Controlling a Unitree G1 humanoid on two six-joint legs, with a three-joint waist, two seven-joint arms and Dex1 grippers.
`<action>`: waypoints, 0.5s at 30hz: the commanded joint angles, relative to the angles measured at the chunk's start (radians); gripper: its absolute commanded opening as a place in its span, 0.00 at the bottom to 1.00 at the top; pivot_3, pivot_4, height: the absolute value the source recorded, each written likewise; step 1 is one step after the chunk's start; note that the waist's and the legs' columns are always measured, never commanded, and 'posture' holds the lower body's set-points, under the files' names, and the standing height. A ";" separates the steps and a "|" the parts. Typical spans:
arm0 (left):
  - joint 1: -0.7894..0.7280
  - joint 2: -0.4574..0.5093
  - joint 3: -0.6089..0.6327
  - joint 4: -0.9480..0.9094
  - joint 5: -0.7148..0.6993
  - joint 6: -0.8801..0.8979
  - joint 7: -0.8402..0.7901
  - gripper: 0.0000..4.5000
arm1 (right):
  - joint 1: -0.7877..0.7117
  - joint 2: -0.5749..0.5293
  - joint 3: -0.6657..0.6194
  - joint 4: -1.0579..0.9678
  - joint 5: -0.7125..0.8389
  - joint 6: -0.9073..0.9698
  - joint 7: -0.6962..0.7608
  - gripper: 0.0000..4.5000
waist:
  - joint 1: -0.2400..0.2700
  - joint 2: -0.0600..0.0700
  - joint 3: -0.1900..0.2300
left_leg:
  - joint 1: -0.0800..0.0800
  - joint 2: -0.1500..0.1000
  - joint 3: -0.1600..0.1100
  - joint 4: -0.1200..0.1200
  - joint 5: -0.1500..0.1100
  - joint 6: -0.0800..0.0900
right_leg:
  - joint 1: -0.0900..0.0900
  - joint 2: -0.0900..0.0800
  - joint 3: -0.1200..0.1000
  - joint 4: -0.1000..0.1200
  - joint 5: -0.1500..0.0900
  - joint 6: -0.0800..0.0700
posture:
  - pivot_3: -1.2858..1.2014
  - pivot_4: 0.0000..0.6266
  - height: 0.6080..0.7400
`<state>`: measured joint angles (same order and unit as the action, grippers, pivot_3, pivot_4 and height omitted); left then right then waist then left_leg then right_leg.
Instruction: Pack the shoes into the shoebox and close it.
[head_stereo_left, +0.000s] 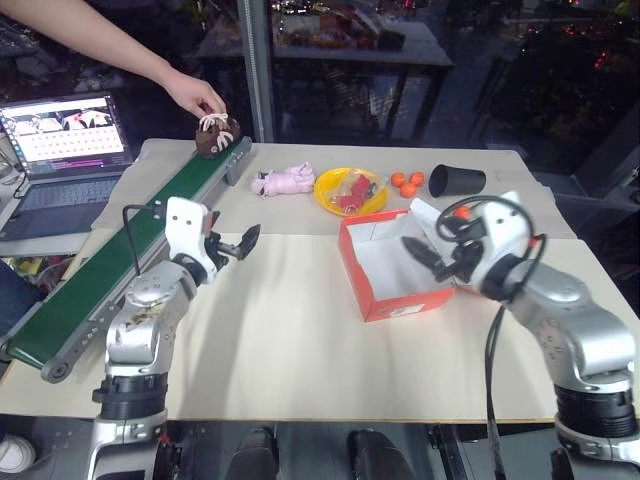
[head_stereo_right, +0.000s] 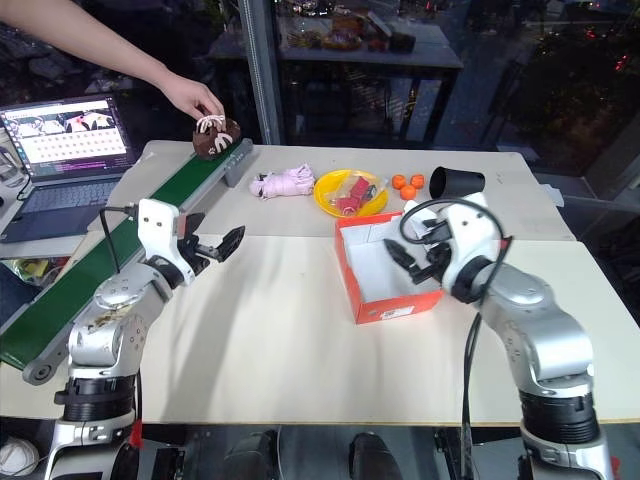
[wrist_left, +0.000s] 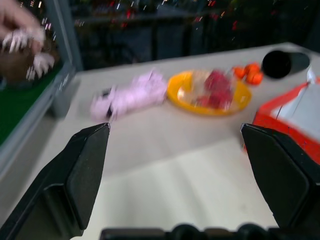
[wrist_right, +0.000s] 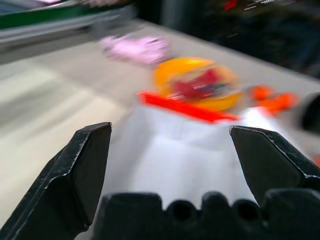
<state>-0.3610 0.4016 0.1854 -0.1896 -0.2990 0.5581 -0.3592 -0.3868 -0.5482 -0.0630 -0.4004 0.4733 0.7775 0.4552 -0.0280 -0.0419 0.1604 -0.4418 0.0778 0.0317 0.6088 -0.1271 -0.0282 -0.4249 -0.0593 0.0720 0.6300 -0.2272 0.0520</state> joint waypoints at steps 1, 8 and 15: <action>0.016 0.022 0.040 -0.053 0.005 0.009 0.029 1.00 | -0.030 0.017 0.014 -0.011 0.015 -0.021 0.029 0.99 | 0.001 0.000 0.000 | 0.000 0.000 0.000 0.000 0.000 0.000 | 0.000 0.000 0.000 0.000 0.000 0.000 | 0.52 0.24 0.97; 0.031 0.048 0.130 -0.032 -0.001 0.013 0.073 1.00 | -0.090 0.035 0.051 0.070 -0.011 -0.068 0.072 0.99 | 0.009 0.000 0.000 | 0.000 0.000 0.000 0.002 0.000 -0.001 | 0.000 0.000 0.000 -0.001 -0.002 -0.006 | 0.52 0.24 0.97; -0.001 0.160 0.272 0.100 -0.017 -0.023 0.061 1.00 | -0.159 0.097 0.113 0.123 -0.023 -0.103 0.116 0.99 | 0.004 0.000 0.000 | 0.000 0.001 0.000 -0.001 0.000 0.000 | -0.001 0.001 -0.001 0.000 0.001 -0.001 | 0.52 0.24 0.97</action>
<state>-0.3384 0.5197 0.3944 -0.1139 -0.3160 0.5703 -0.2960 -0.5146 -0.4589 0.0407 -0.2626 0.4458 0.7116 0.5501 -0.0237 -0.0423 0.1606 -0.4418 0.0789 0.0316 0.6082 -0.1274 -0.0286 -0.4264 -0.0584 0.0710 0.6302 -0.2265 0.0506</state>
